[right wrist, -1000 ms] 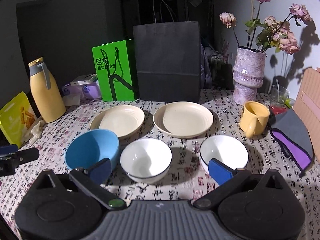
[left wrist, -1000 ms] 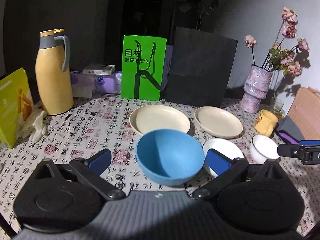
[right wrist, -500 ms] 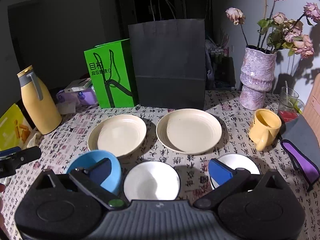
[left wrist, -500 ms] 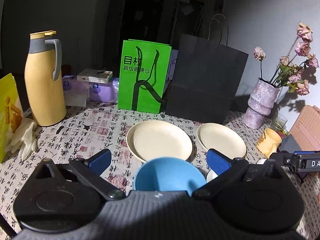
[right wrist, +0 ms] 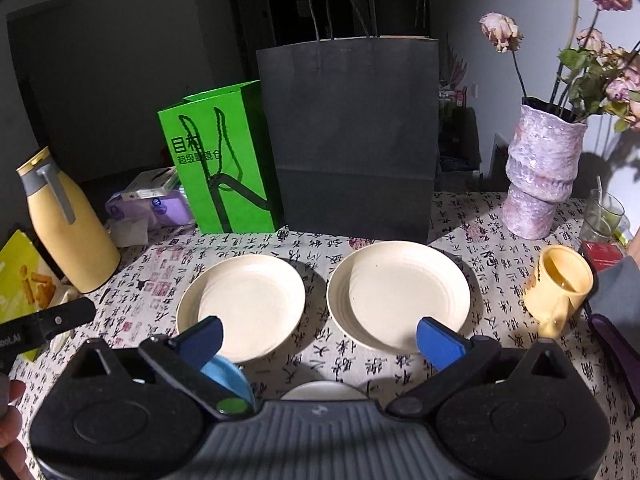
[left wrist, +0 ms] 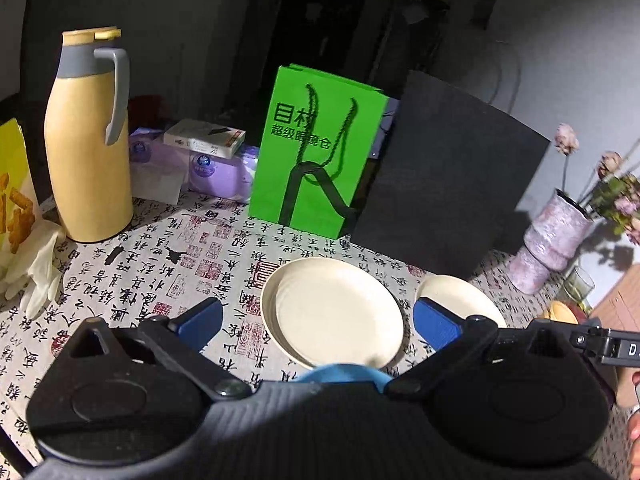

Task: Organize plates and bowls
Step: 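Move both grippers toward the two cream plates by the green bag, then close the left gripper on one cream plate rim while the right grips the other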

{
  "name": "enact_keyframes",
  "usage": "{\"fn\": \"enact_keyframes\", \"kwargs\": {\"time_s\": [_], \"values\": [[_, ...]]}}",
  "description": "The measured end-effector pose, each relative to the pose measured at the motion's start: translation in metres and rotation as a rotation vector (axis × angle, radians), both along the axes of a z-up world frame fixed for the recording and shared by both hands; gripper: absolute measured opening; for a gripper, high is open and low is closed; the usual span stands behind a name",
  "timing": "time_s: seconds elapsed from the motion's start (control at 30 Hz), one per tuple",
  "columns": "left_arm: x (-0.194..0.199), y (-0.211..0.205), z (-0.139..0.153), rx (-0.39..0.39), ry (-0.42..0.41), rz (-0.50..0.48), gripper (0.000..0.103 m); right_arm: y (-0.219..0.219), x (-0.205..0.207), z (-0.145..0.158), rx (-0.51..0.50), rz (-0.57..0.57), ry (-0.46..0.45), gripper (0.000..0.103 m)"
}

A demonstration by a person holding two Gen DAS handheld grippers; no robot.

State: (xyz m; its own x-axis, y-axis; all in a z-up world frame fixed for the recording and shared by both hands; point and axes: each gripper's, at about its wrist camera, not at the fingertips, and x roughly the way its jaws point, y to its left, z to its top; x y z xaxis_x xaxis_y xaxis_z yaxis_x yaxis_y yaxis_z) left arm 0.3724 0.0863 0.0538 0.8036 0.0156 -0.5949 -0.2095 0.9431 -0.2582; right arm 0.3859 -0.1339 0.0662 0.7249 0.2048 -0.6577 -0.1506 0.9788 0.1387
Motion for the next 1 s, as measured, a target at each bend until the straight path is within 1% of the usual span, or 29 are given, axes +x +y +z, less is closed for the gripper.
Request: {"fn": "enact_keyframes", "kwargs": {"time_s": [0.13, 0.27, 0.43, 0.5, 0.6, 0.73, 0.8, 0.87, 0.9, 0.97, 1.0], "values": [[0.022, 0.009, -0.001, -0.028, 0.017, 0.020, 0.103, 0.006, 0.021, 0.000, -0.010, 0.003, 0.007, 0.103], [0.043, 0.014, -0.004, -0.052, 0.033, 0.028, 0.103, 0.010, 0.043, -0.003, 0.008, 0.010, 0.016, 0.103], [0.072, 0.015, -0.012, -0.032, 0.066, 0.067, 0.103, 0.022, 0.066, -0.011, 0.008, -0.004, 0.025, 0.103], [0.084, 0.019, -0.018, -0.043, 0.073, 0.074, 0.103, 0.028, 0.077, -0.016, 0.001, -0.009, 0.038, 0.103], [0.096, 0.029, -0.030, -0.064, 0.080, 0.074, 0.103, 0.037, 0.089, -0.024, -0.011, -0.020, 0.037, 0.103], [0.105, 0.047, -0.049, -0.088, 0.071, 0.108, 0.103, 0.040, 0.101, -0.036, 0.038, -0.023, 0.023, 0.103], [0.114, 0.052, -0.057, -0.074, 0.088, 0.089, 0.103, 0.044, 0.107, -0.043, 0.046, -0.022, 0.029, 0.103], [0.120, 0.058, -0.067, -0.102, 0.085, 0.071, 0.103, 0.051, 0.112, -0.051, 0.035, -0.017, 0.023, 0.103], [0.124, 0.061, -0.073, -0.117, 0.097, 0.064, 0.103, 0.055, 0.114, -0.055, 0.028, -0.013, 0.024, 0.103], [0.132, 0.064, -0.084, -0.125, 0.136, 0.060, 0.103, 0.061, 0.119, -0.064, 0.023, -0.022, 0.035, 0.103], [0.135, 0.066, -0.089, -0.130, 0.142, 0.054, 0.103, 0.063, 0.121, -0.069, 0.025, -0.022, 0.039, 0.103]]}}
